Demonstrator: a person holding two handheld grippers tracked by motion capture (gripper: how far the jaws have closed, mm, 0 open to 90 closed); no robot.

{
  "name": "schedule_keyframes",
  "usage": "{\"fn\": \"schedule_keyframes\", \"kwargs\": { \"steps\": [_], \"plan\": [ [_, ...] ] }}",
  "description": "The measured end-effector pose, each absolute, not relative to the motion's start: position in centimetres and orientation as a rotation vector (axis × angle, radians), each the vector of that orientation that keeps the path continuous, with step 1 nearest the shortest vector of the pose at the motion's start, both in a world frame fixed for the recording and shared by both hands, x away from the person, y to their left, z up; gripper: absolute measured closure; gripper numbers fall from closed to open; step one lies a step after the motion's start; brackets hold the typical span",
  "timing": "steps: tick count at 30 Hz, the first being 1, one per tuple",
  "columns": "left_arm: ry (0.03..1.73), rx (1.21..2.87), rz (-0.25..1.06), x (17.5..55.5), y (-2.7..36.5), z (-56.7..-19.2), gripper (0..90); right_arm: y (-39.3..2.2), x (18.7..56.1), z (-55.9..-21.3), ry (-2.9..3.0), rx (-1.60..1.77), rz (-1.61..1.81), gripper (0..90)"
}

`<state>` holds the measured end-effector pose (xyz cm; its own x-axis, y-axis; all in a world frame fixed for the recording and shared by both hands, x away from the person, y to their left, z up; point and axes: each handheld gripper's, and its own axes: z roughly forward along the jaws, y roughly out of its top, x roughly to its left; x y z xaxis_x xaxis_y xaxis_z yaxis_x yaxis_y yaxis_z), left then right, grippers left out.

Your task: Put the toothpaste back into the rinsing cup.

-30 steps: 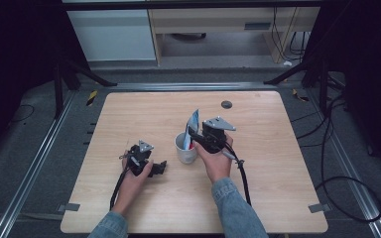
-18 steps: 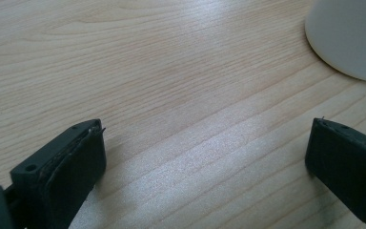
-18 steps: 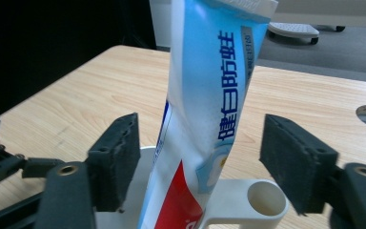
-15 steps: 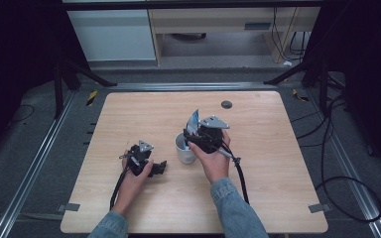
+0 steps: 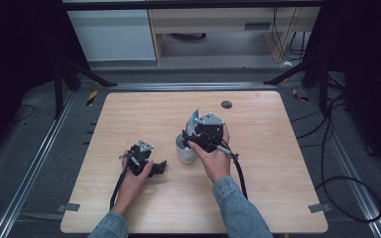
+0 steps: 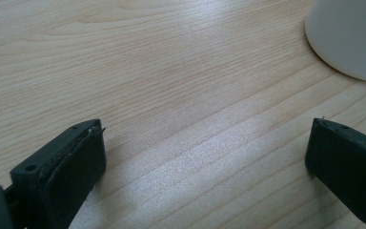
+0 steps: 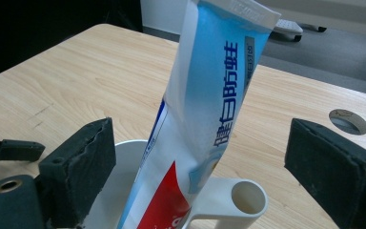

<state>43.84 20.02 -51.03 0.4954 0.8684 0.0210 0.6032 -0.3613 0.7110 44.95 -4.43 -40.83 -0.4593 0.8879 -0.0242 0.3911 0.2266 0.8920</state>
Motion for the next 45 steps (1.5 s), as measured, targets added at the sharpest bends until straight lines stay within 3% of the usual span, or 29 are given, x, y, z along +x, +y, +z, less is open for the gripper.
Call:
{"fn": "schedule_keyframes", "kwargs": {
  "steps": [22, 45],
  "plan": [
    [1.206, 2.094, 0.528, 43.8, 20.0, -51.0, 0.0, -6.4, 43.3, -39.8, 2.031, 1.117, 1.166, 7.0],
    [1.205, 2.097, 0.528, 43.8, 20.0, -51.0, 0.0, -9.3, 41.5, -39.8, 2.069, 1.125, 1.184, 16.5]
  ]
}}
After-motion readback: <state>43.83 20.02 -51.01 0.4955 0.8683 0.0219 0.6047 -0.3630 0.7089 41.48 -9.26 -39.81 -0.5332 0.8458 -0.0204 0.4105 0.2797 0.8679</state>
